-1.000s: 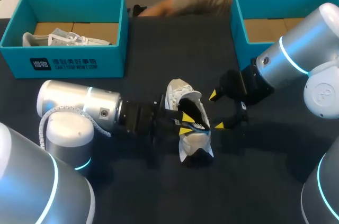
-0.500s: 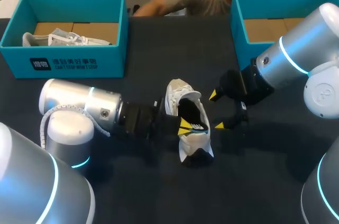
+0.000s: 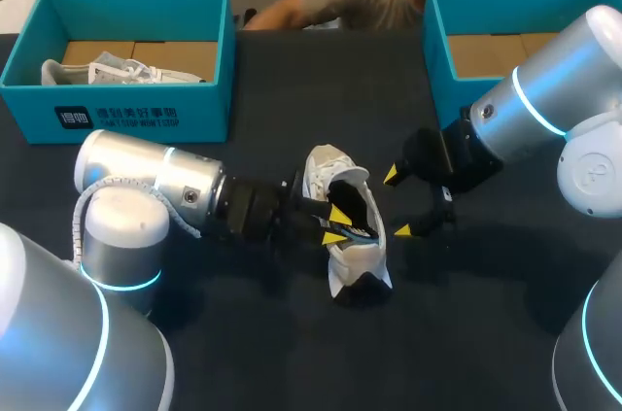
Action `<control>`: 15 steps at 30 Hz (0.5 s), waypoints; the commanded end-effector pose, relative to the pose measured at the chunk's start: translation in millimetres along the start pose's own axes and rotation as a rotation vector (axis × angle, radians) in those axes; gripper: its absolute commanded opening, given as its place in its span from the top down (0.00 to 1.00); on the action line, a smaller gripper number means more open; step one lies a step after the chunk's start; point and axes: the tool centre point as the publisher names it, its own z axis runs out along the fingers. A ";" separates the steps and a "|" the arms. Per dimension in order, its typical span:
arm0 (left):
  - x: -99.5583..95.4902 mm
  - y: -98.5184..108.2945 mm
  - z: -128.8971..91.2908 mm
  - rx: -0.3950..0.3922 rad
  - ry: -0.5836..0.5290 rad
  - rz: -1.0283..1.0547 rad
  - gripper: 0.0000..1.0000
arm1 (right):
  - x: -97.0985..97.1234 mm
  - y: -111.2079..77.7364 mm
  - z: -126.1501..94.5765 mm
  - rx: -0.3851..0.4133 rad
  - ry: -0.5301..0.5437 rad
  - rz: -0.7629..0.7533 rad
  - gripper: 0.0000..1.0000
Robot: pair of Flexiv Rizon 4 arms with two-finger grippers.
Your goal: Take the shoe out of the shoebox, open the shoe tongue, remove and reinsert the insole, then place the shoe into the shoebox
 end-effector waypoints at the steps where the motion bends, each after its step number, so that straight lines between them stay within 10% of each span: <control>1: 1.3 -9.0 -7.5 0.000 -0.011 0.006 0.65 | 0.3 0.1 0.4 0.001 -0.001 0.000 0.00; 15: -6.1 -15.1 -0.5 0.010 -0.011 -0.001 0.62 | 0.3 0.1 0.4 0.001 -0.001 0.000 0.00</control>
